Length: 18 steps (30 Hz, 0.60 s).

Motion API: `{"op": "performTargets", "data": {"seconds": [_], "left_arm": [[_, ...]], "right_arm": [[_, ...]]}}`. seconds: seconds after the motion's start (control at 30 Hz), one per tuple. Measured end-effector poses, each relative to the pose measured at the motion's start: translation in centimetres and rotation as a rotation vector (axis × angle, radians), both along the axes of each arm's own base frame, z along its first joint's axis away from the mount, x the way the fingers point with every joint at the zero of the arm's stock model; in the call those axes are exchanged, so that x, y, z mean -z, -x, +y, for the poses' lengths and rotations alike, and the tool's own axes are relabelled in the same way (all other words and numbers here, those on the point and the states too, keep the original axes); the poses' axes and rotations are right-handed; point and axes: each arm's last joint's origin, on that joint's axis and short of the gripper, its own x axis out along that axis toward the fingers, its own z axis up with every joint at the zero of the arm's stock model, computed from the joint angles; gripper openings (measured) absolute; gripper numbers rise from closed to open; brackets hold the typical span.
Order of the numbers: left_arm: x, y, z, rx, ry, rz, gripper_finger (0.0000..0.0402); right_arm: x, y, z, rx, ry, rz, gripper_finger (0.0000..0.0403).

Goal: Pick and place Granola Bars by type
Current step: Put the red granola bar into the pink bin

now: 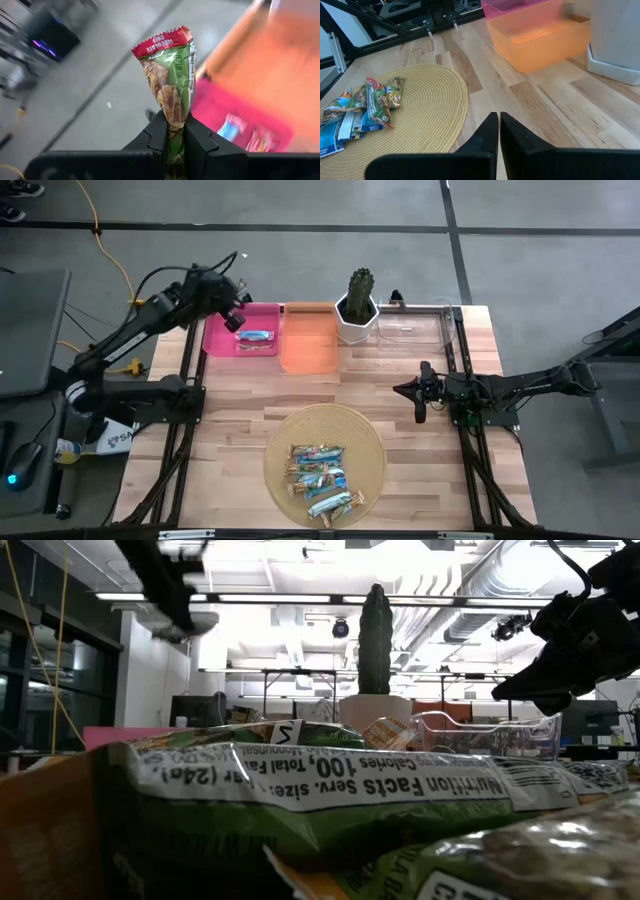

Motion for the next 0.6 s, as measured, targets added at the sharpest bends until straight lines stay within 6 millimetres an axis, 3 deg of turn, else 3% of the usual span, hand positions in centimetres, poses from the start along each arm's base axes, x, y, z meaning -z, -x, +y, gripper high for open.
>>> {"op": "performTargets", "data": {"seconds": [0.27, 0.6], "left_arm": [[5.0, -1.0, 5.3, 0.076, 0.224, 0.149, 0.0032], [10.8, -3.5, 8.4, 0.284, 0.357, 0.401, 0.0032]], "right_arm": [[0.0, 0.0, 0.0, 0.000, -0.002, 0.000, 0.0000], [0.0, 0.0, 0.0, 0.000, -0.001, 0.000, 0.0000]]}}
